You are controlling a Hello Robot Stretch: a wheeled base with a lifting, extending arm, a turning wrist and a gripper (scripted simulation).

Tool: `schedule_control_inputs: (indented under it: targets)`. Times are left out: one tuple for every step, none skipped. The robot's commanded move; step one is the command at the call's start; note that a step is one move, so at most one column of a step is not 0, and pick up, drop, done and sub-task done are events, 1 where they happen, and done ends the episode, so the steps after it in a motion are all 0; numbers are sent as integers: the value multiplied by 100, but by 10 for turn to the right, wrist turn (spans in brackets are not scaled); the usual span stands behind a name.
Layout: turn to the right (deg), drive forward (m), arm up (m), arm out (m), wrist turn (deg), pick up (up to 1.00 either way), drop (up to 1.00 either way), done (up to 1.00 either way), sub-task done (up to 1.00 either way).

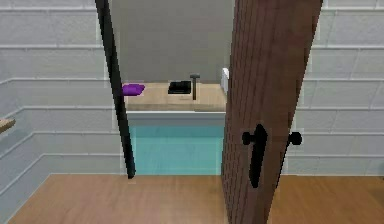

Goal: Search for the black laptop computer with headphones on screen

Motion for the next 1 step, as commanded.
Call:
schedule_control_inputs:
  targets:
    - [30, 0, 0, 0, 0, 0, 0, 0, 0]
